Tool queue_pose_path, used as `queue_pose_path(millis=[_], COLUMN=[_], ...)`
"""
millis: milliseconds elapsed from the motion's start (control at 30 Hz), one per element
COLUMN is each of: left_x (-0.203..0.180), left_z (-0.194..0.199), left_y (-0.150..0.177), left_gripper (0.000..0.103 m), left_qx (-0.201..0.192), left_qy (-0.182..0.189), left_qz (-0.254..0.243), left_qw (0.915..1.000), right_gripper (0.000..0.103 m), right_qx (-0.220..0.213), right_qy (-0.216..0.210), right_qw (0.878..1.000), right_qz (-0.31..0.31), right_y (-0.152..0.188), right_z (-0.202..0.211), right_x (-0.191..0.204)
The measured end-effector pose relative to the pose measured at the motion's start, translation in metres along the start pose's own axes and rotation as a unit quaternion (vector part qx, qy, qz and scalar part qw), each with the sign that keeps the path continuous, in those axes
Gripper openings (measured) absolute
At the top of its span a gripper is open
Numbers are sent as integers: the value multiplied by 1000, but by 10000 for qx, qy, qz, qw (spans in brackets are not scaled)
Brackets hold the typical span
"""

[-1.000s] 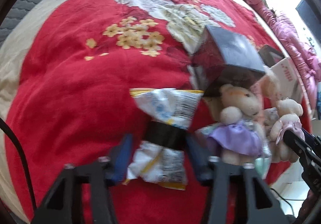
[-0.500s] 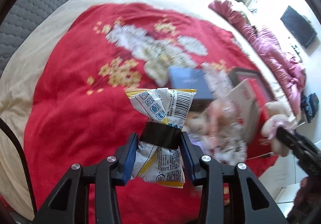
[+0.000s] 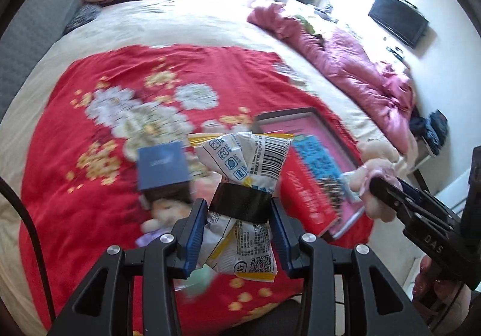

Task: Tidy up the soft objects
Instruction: 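Carry the snack bag and teddy bear over the pink tray with both tools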

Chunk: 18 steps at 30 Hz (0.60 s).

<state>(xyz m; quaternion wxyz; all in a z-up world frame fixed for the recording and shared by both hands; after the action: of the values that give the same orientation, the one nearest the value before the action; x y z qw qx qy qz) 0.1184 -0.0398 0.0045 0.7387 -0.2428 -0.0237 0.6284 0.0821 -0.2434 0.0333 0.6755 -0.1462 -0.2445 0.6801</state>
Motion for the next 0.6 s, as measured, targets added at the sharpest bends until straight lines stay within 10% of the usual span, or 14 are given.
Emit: queue_pose_path(millis=[600], left_x=[-131], left_z=[-49], left_y=[-38], left_gripper=[42], left_qx=[335], left_qy=[248], left_qz=[-1090], left_qw=[9932], right_gripper=[47], right_qx=[-460], right_qy=[368], right_qw=[9977], right_qz=[-329], right_y=[-7], right_z=[36], right_x=[-95])
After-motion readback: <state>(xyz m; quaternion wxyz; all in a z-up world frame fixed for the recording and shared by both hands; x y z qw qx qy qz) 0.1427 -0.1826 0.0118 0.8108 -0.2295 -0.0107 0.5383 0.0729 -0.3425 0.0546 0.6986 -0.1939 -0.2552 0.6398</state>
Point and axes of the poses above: each gripper's, at about its wrist camera, not at the fingertips, and z roughly against the way its jaws point, x to its left, y to its underside, the point moved 2 cm from there along -z, roughly the way its jaws point, and after that the axes turned 11 degrees about x, right-handed, at the moved point
